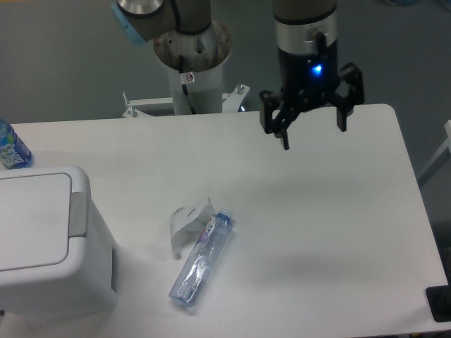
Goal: Open the trash can
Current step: 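Move the open gripper across the table toward the white trash can lid, then lower the gripper onto the trash can lid edge and press it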
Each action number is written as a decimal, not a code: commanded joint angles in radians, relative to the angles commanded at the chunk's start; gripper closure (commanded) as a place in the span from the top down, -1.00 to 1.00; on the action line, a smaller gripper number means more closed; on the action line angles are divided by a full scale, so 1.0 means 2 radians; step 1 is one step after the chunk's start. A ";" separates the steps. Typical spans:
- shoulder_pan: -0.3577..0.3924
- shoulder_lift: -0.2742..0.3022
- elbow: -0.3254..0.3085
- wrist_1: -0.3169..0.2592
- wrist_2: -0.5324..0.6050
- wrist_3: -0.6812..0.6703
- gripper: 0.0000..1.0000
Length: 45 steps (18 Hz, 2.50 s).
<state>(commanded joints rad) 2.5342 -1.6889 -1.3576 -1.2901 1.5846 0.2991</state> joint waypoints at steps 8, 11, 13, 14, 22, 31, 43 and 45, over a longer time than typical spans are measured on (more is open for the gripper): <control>-0.013 -0.004 -0.002 0.004 -0.005 -0.064 1.00; -0.034 -0.008 -0.002 0.007 -0.010 -0.093 1.00; -0.051 -0.020 -0.002 0.014 -0.019 -0.110 1.00; -0.059 -0.024 -0.002 0.015 -0.022 -0.121 1.00; -0.130 -0.044 0.001 0.019 -0.041 -0.213 1.00; -0.176 -0.044 0.003 0.025 -0.067 -0.236 1.00; -0.212 -0.071 0.010 0.057 -0.067 -0.239 1.00; -0.212 -0.072 0.011 0.058 -0.067 -0.239 1.00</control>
<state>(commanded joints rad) 2.1108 -1.8331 -1.3361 -1.1750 1.4511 -0.1779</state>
